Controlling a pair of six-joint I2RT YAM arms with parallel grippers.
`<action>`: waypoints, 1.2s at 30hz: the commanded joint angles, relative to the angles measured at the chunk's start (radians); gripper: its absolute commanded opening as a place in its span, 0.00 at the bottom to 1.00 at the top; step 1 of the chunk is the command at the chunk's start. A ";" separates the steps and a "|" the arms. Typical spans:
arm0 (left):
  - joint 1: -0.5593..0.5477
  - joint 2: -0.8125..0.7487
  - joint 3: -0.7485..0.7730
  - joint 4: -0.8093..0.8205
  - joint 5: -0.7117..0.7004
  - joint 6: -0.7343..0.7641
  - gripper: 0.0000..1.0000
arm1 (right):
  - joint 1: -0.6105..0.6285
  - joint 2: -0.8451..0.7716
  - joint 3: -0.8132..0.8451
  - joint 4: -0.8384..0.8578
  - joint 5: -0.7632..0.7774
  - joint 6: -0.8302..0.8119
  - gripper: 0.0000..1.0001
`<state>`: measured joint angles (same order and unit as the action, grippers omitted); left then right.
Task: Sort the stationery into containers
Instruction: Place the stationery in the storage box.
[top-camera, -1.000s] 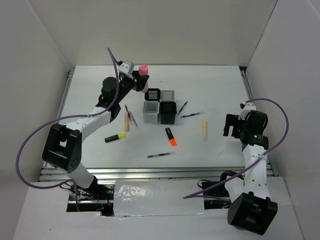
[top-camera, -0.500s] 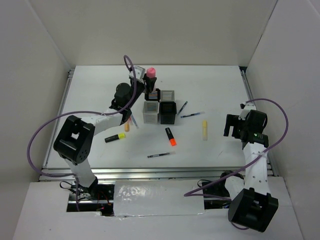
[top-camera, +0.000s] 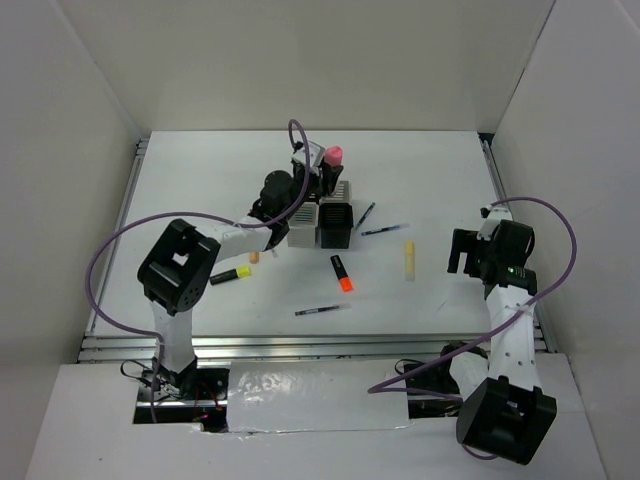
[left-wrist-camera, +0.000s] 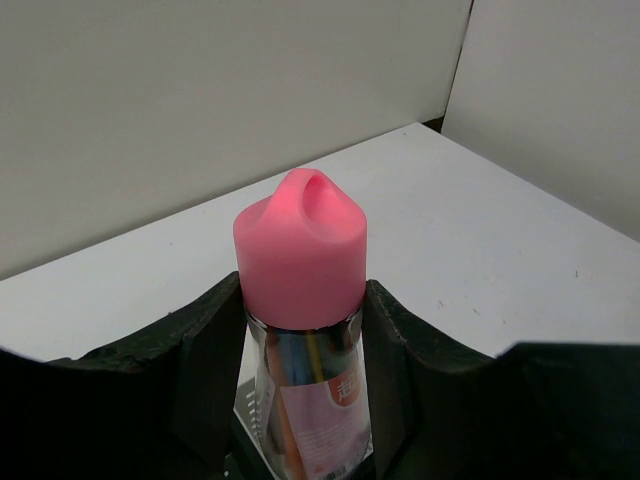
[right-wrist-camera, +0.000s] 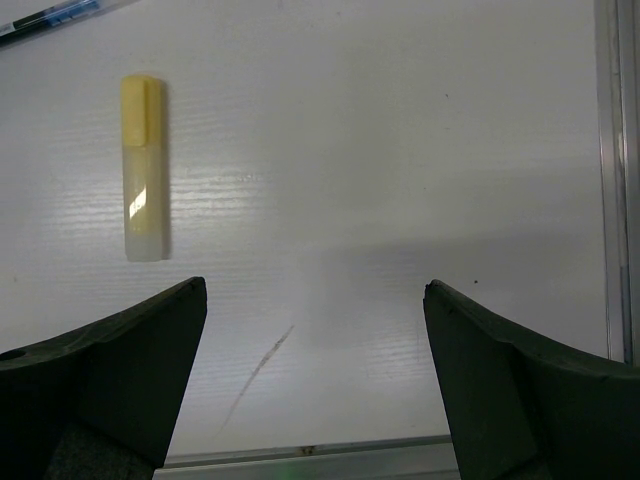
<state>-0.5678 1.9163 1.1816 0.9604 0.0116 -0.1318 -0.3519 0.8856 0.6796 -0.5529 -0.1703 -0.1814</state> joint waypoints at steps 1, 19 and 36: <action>-0.006 0.023 0.075 0.120 -0.007 0.031 0.00 | -0.007 -0.017 -0.002 0.033 0.012 -0.016 0.95; -0.015 0.130 0.151 0.112 -0.039 0.041 0.00 | -0.007 -0.010 -0.012 0.041 0.017 -0.020 0.95; -0.043 0.148 0.115 0.136 -0.064 0.064 0.06 | -0.007 -0.002 -0.012 0.047 0.026 -0.018 0.95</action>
<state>-0.6067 2.0674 1.2995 0.9646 -0.0425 -0.1017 -0.3523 0.8856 0.6773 -0.5453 -0.1581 -0.1894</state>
